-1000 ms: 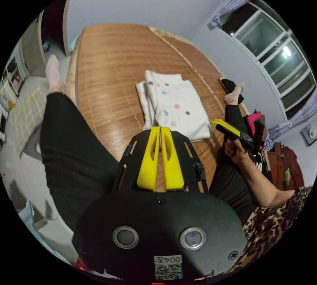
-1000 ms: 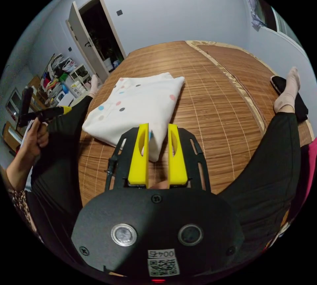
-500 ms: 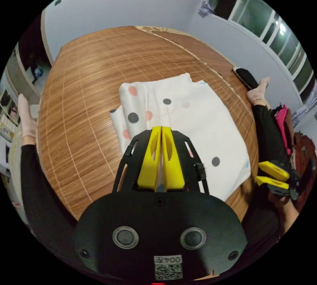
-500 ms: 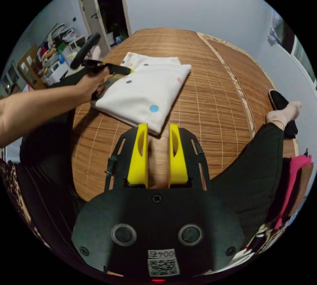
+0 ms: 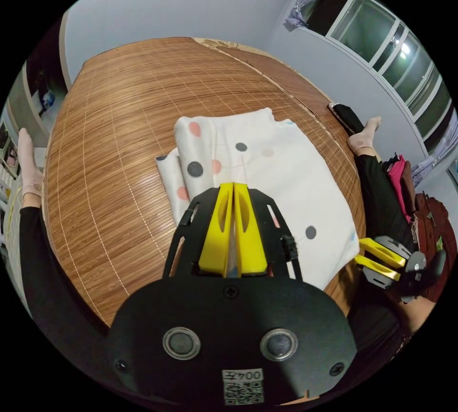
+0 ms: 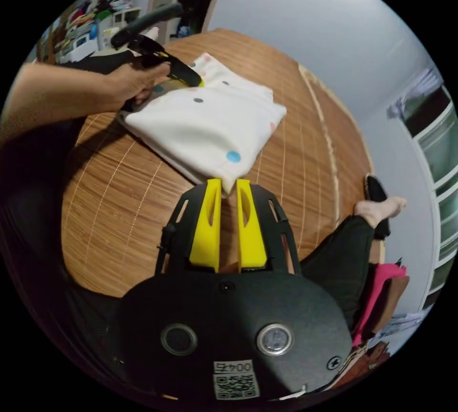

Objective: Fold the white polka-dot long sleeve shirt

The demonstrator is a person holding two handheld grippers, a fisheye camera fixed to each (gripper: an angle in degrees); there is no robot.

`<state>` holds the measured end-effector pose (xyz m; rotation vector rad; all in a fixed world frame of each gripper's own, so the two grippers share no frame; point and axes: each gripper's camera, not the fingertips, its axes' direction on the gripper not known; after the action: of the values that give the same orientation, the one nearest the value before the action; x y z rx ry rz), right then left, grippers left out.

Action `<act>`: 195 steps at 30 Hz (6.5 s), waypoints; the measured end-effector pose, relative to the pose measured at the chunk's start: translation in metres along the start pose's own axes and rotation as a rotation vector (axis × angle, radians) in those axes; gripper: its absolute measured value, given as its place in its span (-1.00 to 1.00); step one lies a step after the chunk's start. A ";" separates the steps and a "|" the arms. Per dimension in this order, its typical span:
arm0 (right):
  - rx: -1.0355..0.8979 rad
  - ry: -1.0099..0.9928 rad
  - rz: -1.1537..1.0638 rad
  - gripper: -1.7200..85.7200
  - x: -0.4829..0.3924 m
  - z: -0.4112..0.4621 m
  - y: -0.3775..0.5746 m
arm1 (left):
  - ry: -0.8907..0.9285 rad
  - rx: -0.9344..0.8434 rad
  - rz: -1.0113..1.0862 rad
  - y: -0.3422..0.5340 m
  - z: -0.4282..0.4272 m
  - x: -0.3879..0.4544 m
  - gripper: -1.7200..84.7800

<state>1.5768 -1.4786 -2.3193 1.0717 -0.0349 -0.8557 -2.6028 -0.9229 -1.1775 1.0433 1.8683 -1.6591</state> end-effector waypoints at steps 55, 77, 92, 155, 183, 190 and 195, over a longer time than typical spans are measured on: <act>0.164 -0.487 0.370 -0.86 0.162 0.197 -0.021 | 0.105 0.060 -0.343 -0.042 0.006 -0.145 -0.94; 0.296 -0.740 0.711 -0.68 0.286 0.241 0.055 | 0.720 0.175 -0.472 0.065 -0.090 -0.228 -0.85; 0.128 -0.974 0.887 -0.60 0.336 0.278 0.116 | 0.934 0.018 -0.695 0.157 -0.020 -0.226 -0.63; 0.541 -0.443 1.048 -0.72 0.399 -0.717 0.753 | 1.613 -0.303 0.867 0.120 -0.112 0.480 -0.59; 0.268 -0.405 1.358 -0.75 0.358 -0.948 0.974 | 1.448 -0.604 0.295 0.137 0.210 0.512 -0.72; 0.135 -0.486 1.675 -0.74 0.278 -0.916 1.076 | 1.446 -0.630 0.245 0.148 0.239 0.497 -0.73; 0.155 -0.472 1.774 -0.73 0.255 -0.916 1.113 | 1.427 -0.625 0.257 0.155 0.241 0.490 -0.74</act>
<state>2.7958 -0.7283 -2.0128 0.5678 -1.2611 0.5590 -2.8287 -1.0344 -1.6862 2.2477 2.4863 0.1160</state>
